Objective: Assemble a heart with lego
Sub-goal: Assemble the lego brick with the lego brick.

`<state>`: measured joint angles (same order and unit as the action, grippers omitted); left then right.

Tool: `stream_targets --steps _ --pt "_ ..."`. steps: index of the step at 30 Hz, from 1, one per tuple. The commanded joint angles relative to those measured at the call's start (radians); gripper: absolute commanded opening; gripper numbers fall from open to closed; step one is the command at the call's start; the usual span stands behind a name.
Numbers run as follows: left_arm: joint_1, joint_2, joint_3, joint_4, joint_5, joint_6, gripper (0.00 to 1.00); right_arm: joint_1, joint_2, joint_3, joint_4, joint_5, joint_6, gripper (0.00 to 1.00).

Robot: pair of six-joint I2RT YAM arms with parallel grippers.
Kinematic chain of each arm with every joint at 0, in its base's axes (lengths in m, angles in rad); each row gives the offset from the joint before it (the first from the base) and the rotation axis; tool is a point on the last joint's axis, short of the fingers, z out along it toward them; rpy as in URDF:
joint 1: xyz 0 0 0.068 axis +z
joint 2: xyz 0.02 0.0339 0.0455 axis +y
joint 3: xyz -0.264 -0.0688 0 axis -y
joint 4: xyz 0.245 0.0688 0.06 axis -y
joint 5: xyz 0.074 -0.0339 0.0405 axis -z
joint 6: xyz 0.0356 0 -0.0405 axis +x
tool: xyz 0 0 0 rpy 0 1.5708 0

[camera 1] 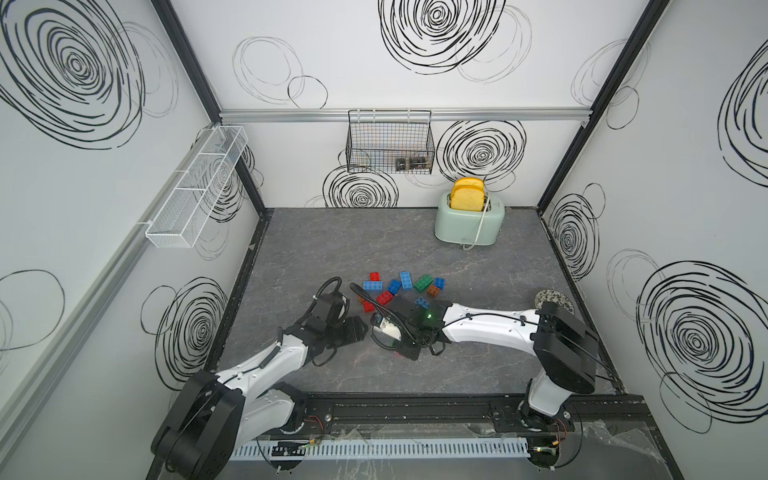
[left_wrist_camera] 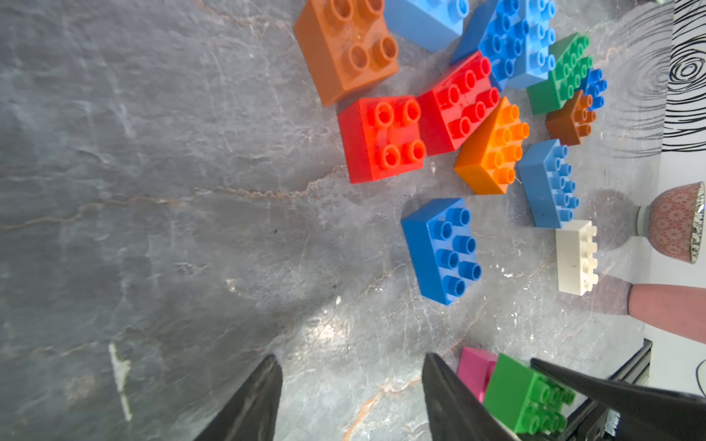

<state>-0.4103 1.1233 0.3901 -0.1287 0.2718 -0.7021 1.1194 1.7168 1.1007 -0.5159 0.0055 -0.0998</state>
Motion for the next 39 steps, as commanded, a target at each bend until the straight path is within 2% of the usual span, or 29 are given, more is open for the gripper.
stream_targets --steps 1,8,15,22,28,39 --pt "0.008 -0.005 -0.009 0.036 0.009 -0.003 0.64 0.008 0.016 0.0 -0.01 -0.001 -0.02 0.26" --pt "0.008 -0.002 -0.011 0.039 0.008 -0.005 0.64 0.01 0.03 -0.01 -0.02 -0.051 -0.019 0.26" --pt "0.008 0.0 -0.011 0.037 0.008 -0.004 0.64 0.01 0.052 -0.023 -0.019 -0.044 -0.017 0.26" --pt "0.007 0.006 -0.008 0.038 0.007 -0.002 0.64 0.017 0.061 -0.032 -0.025 0.004 -0.03 0.26" --pt "0.011 0.006 -0.004 0.038 0.004 0.0 0.64 0.046 0.05 -0.064 -0.003 0.104 -0.062 0.26" --pt "0.013 0.001 0.0 0.035 0.009 0.0 0.64 -0.035 0.098 -0.019 -0.076 -0.088 -0.026 0.24"
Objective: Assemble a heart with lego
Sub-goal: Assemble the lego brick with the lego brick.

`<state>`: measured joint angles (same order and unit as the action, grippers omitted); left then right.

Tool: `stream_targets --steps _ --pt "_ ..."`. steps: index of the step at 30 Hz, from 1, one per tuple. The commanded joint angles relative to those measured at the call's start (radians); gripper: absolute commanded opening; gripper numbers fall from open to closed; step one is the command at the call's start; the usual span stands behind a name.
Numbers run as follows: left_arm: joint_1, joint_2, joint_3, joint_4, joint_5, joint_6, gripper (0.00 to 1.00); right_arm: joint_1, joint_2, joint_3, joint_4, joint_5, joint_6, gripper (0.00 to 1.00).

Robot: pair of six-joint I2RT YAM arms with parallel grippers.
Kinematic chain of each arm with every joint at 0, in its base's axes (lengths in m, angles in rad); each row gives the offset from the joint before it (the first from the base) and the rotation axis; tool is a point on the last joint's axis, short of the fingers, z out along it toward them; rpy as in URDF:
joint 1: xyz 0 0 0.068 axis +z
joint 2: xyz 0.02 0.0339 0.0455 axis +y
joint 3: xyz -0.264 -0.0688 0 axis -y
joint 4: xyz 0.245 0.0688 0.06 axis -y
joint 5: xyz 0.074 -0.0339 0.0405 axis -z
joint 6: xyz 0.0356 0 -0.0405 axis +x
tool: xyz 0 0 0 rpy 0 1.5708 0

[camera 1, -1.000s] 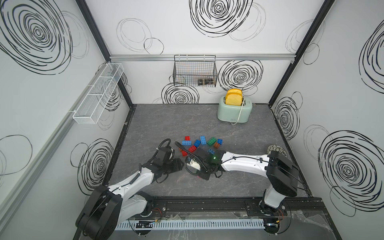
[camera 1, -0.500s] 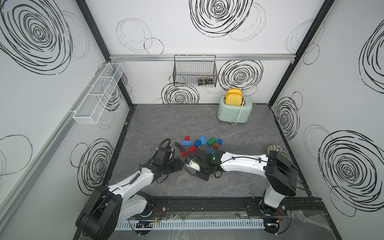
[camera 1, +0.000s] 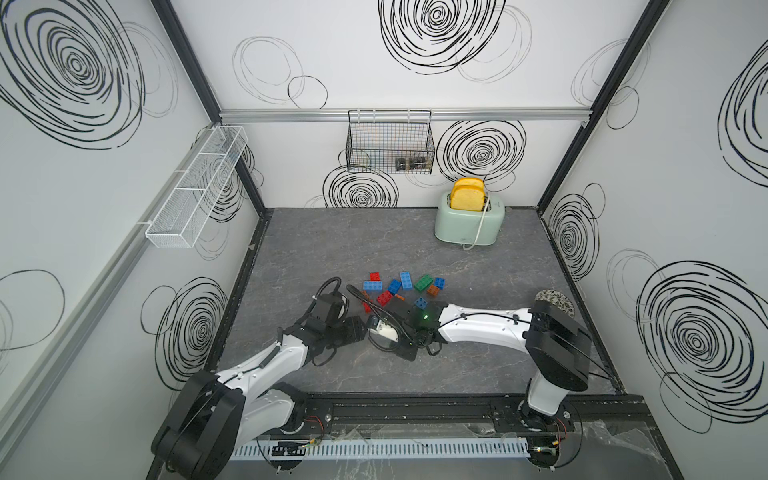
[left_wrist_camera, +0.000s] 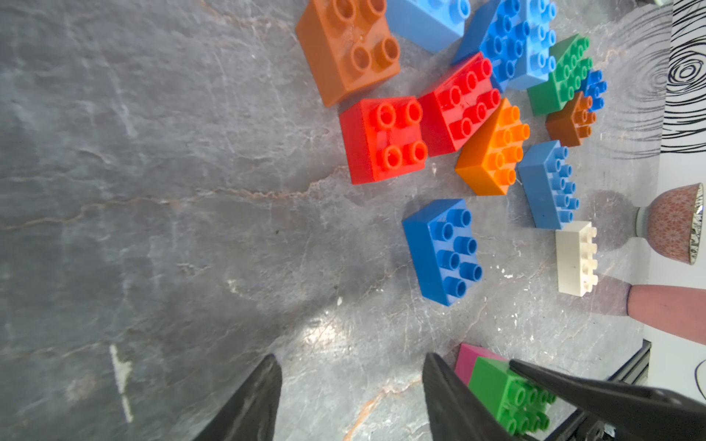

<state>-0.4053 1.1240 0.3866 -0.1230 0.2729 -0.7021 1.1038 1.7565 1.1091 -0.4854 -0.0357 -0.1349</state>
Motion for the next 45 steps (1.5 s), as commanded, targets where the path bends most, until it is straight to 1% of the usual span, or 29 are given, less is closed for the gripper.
stream_targets --steps 1,5,8,10,13,15,16,20,23,31,34,38,42,45 --pt "0.009 0.0 0.003 0.028 0.008 0.001 0.64 -0.029 0.054 -0.029 -0.108 -0.064 0.017 0.24" --pt "0.011 -0.001 0.002 0.03 0.01 0.0 0.64 -0.066 0.039 -0.048 -0.1 -0.139 0.036 0.25" --pt "0.011 -0.001 0.0 0.036 0.017 -0.005 0.64 -0.073 0.05 -0.057 -0.099 -0.133 0.038 0.25" --pt "0.01 -0.001 0.0 0.042 0.027 -0.01 0.64 -0.064 0.065 -0.062 -0.096 -0.095 0.039 0.25" --pt "0.011 -0.003 -0.003 0.052 0.041 -0.019 0.64 -0.036 0.078 -0.072 -0.076 0.038 0.04 0.25" --pt "0.011 -0.007 -0.006 0.057 0.045 -0.025 0.64 -0.022 0.077 -0.074 -0.064 0.101 0.031 0.25" --pt "0.011 -0.009 -0.006 0.057 0.046 -0.027 0.64 -0.019 0.07 -0.073 -0.055 0.11 0.025 0.25" --pt "0.011 -0.013 -0.004 0.065 0.053 -0.033 0.64 -0.025 0.031 -0.062 -0.031 0.056 0.0 0.27" --pt "0.015 -0.012 -0.005 0.077 0.061 -0.041 0.64 -0.04 0.011 -0.038 -0.037 0.003 -0.007 0.3" --pt "0.038 -0.018 -0.018 0.115 0.106 -0.053 0.64 -0.061 -0.013 0.032 -0.061 -0.059 -0.019 0.49" --pt "0.041 -0.022 -0.022 0.118 0.115 -0.05 0.64 -0.07 -0.023 0.045 -0.07 -0.073 -0.024 0.53" --pt "0.041 -0.024 -0.025 0.124 0.122 -0.055 0.64 -0.11 -0.046 0.059 -0.085 -0.105 -0.016 0.55" --pt "0.042 -0.03 -0.025 0.135 0.128 -0.067 0.64 -0.181 -0.086 0.079 -0.076 -0.172 0.027 0.55" --pt "0.041 -0.034 -0.023 0.135 0.125 -0.072 0.64 -0.213 -0.091 0.095 -0.059 -0.202 0.066 0.55"
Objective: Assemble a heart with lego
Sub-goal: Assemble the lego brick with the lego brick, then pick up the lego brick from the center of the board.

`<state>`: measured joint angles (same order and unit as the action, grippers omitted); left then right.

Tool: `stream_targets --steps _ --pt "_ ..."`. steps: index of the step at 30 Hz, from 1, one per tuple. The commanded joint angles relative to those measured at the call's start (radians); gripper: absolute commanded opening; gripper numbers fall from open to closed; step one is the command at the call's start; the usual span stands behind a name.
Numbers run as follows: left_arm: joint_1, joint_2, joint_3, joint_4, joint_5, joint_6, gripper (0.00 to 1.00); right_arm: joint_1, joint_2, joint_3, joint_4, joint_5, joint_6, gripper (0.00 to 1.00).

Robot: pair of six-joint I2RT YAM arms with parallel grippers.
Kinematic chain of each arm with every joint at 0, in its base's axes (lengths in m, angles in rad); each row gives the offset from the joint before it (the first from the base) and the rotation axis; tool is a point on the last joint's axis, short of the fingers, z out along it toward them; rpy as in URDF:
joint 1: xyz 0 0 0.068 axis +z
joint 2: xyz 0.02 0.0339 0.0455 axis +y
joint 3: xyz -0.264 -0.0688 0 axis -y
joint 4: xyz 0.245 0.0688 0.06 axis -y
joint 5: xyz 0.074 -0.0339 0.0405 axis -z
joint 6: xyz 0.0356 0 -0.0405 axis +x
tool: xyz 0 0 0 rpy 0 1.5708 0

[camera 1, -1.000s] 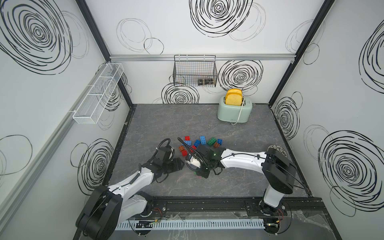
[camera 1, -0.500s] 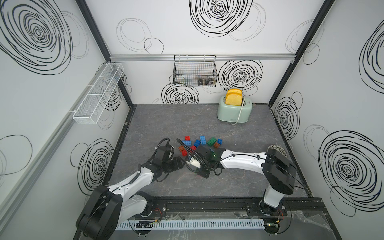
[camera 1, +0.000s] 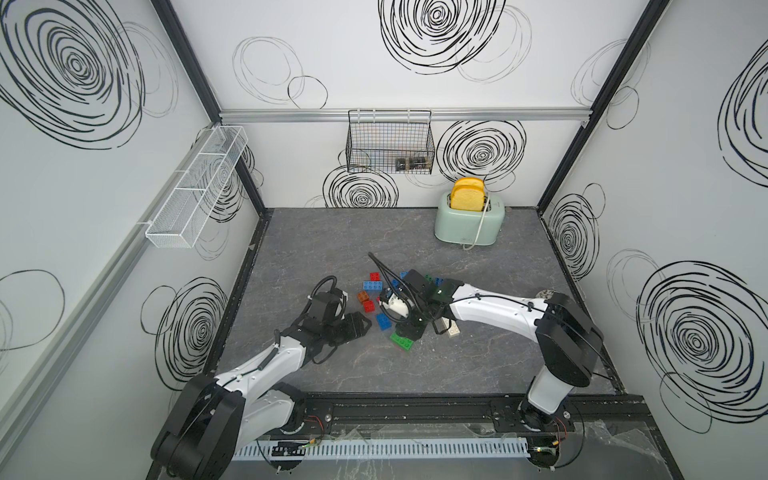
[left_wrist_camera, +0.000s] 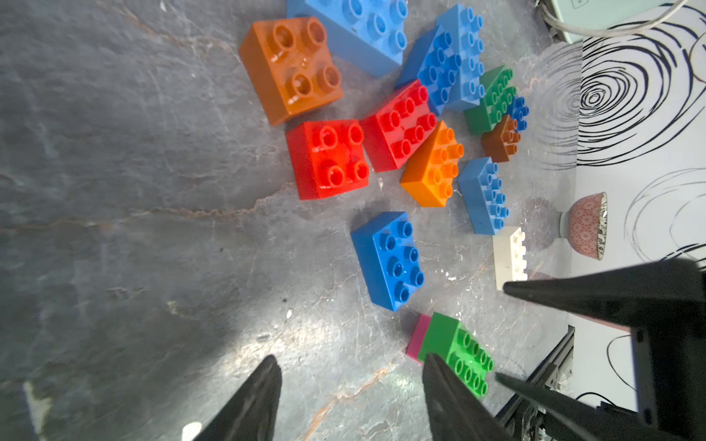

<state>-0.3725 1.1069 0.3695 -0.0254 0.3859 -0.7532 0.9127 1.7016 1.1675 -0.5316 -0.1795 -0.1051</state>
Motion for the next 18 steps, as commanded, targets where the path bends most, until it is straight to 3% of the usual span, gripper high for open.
stream_targets --steps 1,18 --pt "0.009 -0.023 -0.007 0.033 0.002 -0.026 0.64 -0.028 -0.029 0.043 -0.006 -0.064 0.051 0.55" --pt "0.075 -0.109 -0.045 0.014 -0.032 -0.061 0.64 0.002 0.229 0.2 0.088 0.0 0.265 0.57"
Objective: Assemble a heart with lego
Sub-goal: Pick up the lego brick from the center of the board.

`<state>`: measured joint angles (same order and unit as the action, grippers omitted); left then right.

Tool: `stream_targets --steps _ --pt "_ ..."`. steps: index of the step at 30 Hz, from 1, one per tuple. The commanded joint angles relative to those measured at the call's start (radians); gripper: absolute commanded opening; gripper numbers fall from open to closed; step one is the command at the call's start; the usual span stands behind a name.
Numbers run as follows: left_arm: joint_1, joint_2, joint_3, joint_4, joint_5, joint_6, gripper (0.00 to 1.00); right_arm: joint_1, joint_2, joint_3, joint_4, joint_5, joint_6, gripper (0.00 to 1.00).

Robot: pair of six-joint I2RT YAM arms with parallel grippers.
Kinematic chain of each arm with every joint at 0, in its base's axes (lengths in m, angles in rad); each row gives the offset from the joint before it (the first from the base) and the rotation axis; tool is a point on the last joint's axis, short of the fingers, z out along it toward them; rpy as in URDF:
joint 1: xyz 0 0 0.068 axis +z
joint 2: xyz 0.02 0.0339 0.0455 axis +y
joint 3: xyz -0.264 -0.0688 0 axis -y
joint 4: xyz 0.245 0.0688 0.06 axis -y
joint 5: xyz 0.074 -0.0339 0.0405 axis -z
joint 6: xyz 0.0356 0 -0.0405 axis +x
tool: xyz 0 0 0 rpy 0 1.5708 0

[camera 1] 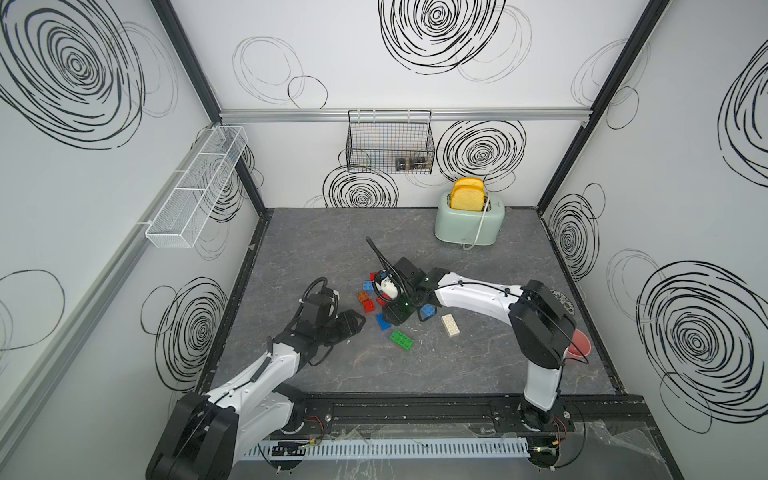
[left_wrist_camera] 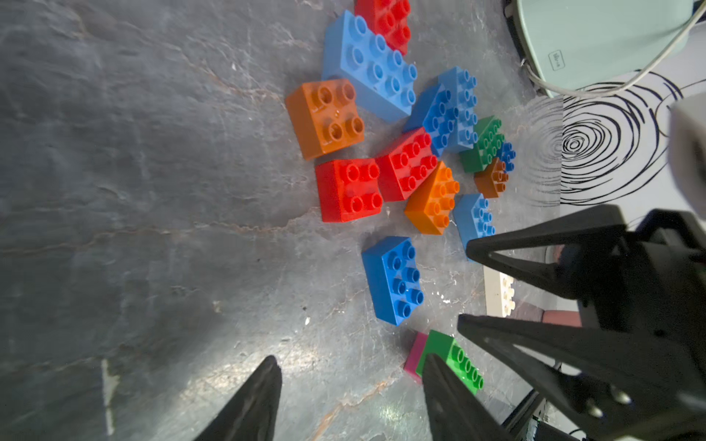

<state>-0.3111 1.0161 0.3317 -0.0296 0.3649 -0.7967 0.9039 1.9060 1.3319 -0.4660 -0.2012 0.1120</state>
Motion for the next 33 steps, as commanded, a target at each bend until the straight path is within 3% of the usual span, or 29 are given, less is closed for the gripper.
stream_targets --steps 1,12,21,33 --pt "0.016 -0.018 -0.006 0.017 -0.011 -0.016 0.64 0.014 0.041 0.047 0.023 0.025 0.054 0.57" --pt "0.026 -0.03 -0.019 0.015 0.002 -0.007 0.64 0.075 0.165 0.143 -0.014 0.101 0.051 0.56" --pt "0.027 -0.026 -0.023 0.019 0.002 -0.007 0.64 0.125 0.205 0.188 -0.056 0.199 0.014 0.42" --pt "0.039 -0.028 -0.027 0.013 0.008 -0.001 0.64 0.136 0.176 0.15 -0.089 0.218 -0.043 0.44"
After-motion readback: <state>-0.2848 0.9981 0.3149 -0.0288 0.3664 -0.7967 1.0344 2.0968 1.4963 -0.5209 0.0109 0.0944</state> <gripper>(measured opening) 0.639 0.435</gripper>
